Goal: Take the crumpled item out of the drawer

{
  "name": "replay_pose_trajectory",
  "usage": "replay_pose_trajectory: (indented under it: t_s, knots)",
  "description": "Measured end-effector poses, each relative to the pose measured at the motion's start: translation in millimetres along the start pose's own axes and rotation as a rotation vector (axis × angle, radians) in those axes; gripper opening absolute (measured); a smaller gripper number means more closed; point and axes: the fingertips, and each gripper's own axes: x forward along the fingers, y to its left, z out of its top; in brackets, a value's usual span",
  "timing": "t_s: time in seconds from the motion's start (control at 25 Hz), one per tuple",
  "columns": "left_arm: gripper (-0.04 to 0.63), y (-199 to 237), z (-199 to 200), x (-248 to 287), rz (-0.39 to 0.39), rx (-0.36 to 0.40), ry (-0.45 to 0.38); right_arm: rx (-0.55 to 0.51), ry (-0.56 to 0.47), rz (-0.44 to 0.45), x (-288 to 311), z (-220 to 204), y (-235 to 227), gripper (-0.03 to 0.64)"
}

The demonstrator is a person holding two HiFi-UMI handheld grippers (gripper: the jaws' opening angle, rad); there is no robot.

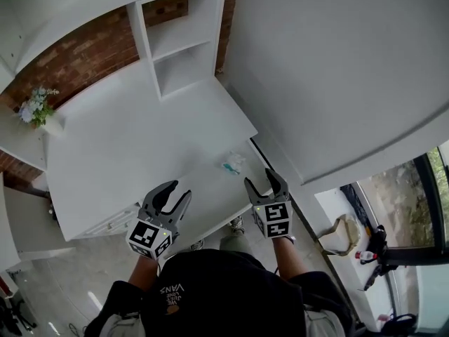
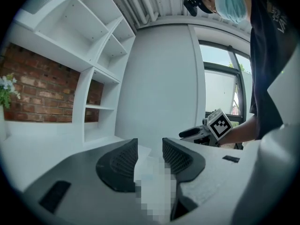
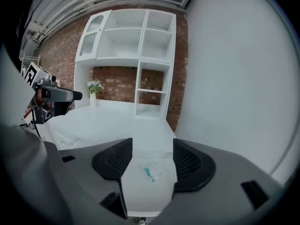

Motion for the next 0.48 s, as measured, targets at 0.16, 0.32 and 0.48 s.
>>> replay_pose_trajectory:
  t_s: [0.16,0.32,0.48]
  knots:
    - [0.146,7,0,19,0.07,-0.022,-0.001,-0.044,0.046,0.081,37,-9,-7,0.249]
    - [0.146,12,-6,35,0.126,-0.049,0.012,-0.124,0.105,0.157,73,-23,-10,0.249]
    - [0.146,16,-8,52,0.167,-0.061,0.017,-0.188,0.157,0.225,108,-42,-9,0.249]
